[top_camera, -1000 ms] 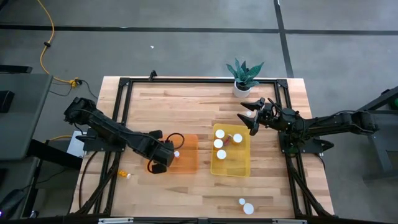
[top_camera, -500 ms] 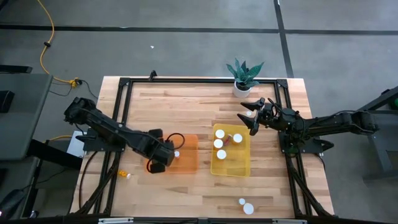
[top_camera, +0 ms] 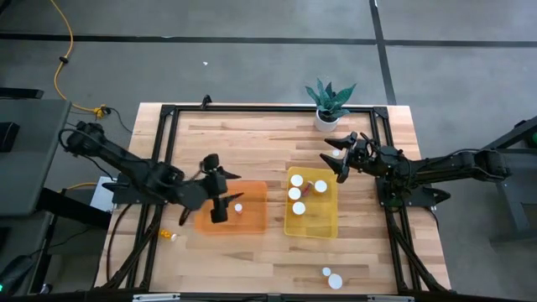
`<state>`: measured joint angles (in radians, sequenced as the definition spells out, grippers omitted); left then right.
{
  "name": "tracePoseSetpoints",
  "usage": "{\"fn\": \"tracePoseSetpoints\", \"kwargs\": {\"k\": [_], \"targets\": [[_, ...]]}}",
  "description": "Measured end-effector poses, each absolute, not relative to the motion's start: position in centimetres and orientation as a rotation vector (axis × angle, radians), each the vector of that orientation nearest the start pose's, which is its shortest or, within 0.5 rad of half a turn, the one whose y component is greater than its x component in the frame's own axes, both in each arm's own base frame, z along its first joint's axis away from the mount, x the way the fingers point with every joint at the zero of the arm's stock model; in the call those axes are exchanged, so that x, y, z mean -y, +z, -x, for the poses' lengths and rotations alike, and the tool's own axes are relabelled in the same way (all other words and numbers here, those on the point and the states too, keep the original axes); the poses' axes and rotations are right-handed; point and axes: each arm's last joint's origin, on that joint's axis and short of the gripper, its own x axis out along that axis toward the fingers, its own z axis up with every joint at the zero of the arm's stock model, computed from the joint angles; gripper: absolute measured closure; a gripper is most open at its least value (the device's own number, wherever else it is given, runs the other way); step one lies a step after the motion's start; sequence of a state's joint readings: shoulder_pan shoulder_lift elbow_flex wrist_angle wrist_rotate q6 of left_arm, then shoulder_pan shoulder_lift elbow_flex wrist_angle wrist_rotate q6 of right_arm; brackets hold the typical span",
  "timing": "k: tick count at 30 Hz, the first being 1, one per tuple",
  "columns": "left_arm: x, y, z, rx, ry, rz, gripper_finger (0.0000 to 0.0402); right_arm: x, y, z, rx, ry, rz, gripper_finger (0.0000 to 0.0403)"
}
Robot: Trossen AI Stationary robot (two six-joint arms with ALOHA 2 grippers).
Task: Pick and place medicine bottles into bin by pill shape (circle, oval)
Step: Put the orange capsule bottle into the yellow bin
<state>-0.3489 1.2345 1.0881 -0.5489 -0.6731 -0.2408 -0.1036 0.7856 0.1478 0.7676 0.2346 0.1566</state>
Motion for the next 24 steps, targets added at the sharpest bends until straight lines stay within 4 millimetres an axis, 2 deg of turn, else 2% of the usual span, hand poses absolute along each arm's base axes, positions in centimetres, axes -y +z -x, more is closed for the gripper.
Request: {"fn": "tracePoseSetpoints", "kwargs": {"k": [3, 7, 9, 12, 24], "targets": [[6.8, 30.5, -23.9, -0.380, 0.318, -0.075, 0.0181, 2.3, 20.5, -15.9, 0.156, -0.326, -0.163, 0.0102], [6.3, 27.4, -23.2, -0.164, 0.241, -0.030, 0.0181, 2.3, 20.5, -16.0, 0.158, -0.325, -0.163, 0.0102], [5.8, 25.7, -22.8, -0.095, 0.224, -0.005, 0.0181, 2.3, 20.5, -16.0, 0.159, -0.325, -0.163, 0.0102], [5.1, 24.2, -22.2, -0.017, 0.230, 0.031, 0.0181, 2.4, 20.4, -16.1, 0.156, -0.325, -0.157, 0.0102], [4.5, 24.3, -22.0, 0.010, 0.232, 0.050, 0.0181, 2.4, 20.6, -16.1, 0.180, -0.325, -0.191, 0.0102]]}}
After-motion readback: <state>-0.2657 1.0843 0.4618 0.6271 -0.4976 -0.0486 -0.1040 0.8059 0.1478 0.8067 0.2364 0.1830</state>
